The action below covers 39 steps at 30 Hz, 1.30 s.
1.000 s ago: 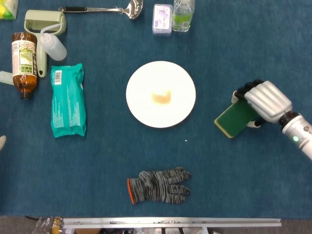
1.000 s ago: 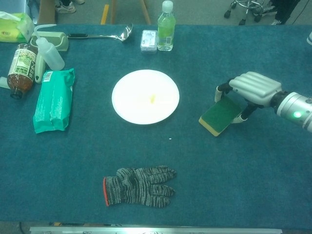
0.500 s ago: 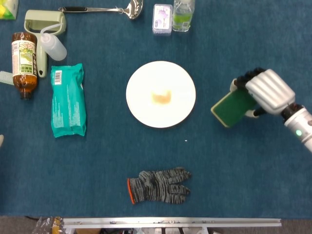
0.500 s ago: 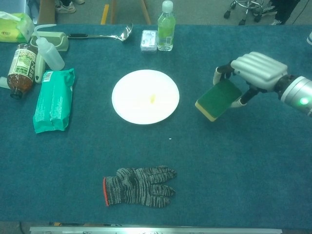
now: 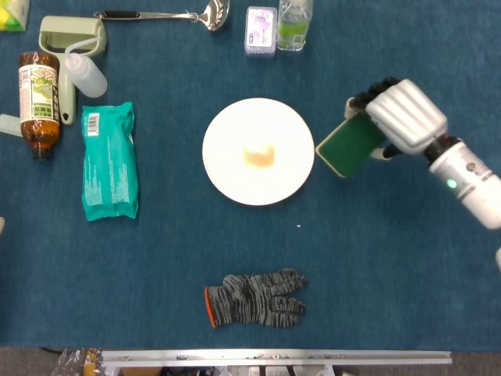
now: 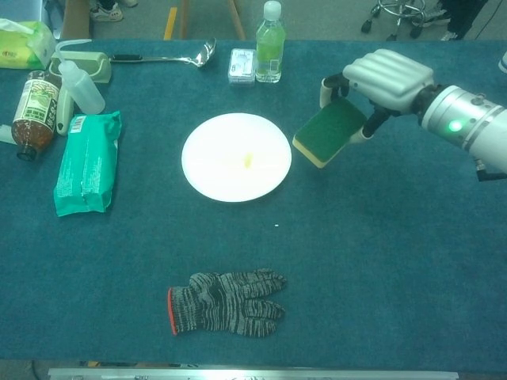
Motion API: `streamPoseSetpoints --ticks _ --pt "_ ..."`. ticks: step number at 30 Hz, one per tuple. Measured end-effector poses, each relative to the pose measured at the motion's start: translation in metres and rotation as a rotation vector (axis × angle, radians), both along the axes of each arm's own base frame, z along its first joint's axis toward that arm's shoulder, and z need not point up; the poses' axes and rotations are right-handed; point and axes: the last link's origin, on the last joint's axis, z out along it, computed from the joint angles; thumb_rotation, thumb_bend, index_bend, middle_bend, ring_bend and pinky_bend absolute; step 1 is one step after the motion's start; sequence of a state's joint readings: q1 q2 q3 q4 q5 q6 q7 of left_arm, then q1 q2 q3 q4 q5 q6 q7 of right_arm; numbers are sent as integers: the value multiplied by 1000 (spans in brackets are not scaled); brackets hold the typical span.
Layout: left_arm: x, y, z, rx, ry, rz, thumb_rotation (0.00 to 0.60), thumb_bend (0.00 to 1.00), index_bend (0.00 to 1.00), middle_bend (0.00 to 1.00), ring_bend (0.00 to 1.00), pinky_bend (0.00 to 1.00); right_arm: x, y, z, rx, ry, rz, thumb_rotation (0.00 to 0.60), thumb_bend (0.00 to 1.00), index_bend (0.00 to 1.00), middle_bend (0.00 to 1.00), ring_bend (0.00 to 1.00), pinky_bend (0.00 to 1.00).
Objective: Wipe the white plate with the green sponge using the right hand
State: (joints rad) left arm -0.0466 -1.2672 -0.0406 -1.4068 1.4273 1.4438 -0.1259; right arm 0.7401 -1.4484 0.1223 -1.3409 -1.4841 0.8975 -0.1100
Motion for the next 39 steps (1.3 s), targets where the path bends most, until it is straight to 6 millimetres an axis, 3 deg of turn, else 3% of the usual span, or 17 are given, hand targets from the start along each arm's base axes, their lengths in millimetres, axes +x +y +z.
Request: streamPoseSetpoints --ticks 25,39 --pt "-8 -1 -5 -24 -14 12 600 208 297 43 0 204 60 -23 -42 45 34 78 600 80 473 496 390 376" --pt "-17 -2 -10 -38 -34 33 600 208 296 44 0 204 70 -33 -83 95 39 45 600 81 473 495 390 376"
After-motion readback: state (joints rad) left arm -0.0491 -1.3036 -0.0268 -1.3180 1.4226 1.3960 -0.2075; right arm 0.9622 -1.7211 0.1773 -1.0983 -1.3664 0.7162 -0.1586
